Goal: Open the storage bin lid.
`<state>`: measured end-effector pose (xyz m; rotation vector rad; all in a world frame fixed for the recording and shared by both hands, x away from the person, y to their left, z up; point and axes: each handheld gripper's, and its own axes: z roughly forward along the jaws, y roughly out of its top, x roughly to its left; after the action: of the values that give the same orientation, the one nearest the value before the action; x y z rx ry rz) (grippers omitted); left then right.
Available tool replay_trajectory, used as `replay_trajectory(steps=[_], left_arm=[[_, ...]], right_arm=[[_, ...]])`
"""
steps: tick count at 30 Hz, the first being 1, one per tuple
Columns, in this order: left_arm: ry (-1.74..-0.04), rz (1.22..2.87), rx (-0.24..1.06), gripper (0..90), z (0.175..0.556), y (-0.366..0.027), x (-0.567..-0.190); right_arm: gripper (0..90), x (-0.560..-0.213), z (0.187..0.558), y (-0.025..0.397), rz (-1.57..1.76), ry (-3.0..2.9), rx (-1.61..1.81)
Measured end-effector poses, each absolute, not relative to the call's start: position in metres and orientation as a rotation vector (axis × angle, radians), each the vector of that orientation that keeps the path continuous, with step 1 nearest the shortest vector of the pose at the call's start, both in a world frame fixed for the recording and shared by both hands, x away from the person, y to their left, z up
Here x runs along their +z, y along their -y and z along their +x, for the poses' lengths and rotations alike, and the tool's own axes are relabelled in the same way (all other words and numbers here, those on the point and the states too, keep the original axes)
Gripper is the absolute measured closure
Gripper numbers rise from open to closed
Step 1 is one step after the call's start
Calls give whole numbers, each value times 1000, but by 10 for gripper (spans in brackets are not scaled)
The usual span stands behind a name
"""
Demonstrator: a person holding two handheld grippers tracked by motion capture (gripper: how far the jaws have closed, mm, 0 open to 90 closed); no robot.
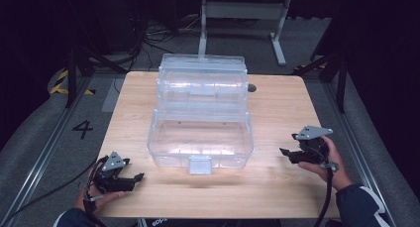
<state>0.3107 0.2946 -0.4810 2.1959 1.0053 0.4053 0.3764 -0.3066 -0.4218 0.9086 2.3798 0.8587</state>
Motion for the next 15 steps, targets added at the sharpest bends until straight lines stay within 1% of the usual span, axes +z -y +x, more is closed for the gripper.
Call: replay_trajectory(steps=[15], left_arm=[[-1007, 2201, 397, 209, 312, -294, -481]], right_arm=[[288, -461, 355, 339, 1023, -2342, 875]])
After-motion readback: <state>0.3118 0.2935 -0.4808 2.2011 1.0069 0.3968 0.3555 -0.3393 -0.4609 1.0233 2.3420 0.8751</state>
